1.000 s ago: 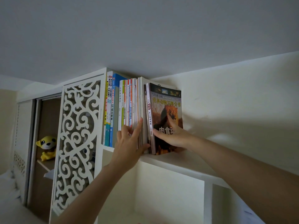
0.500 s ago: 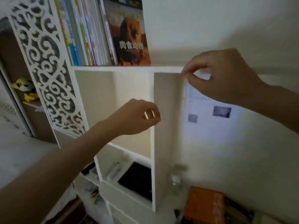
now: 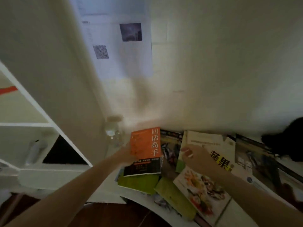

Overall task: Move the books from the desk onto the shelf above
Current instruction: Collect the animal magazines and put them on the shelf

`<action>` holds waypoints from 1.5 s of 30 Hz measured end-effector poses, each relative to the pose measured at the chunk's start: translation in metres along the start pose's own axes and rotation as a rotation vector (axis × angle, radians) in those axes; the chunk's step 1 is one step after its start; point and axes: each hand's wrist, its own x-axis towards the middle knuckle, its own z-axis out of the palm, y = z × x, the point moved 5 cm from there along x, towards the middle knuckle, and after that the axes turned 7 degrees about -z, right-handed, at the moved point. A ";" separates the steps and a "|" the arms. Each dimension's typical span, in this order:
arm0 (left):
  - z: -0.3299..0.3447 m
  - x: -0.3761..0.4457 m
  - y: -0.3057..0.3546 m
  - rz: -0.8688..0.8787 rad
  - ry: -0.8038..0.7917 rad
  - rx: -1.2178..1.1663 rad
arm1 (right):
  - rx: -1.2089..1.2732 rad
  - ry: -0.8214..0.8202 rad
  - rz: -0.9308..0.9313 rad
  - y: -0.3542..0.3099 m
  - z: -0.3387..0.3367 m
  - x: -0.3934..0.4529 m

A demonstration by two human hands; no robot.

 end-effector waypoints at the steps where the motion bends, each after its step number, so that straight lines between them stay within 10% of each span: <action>1: 0.007 0.014 -0.010 -0.039 -0.003 -0.038 | 0.052 -0.025 0.044 0.004 0.020 0.006; 12: 0.029 0.113 -0.080 -0.318 0.003 -0.673 | 0.552 -0.011 0.408 -0.017 0.134 0.072; 17: 0.035 0.106 -0.063 -0.164 -0.109 -0.815 | 0.633 0.049 0.314 -0.021 0.102 0.043; 26: 0.126 0.054 0.106 0.322 -0.157 -0.491 | 0.419 0.520 0.482 0.084 0.022 -0.122; 33: 0.192 0.101 0.099 0.295 -0.075 -0.132 | 0.257 0.453 0.750 0.129 0.079 -0.144; 45: 0.182 0.053 0.113 0.296 -0.177 -0.250 | 0.819 0.595 0.824 0.146 0.097 -0.140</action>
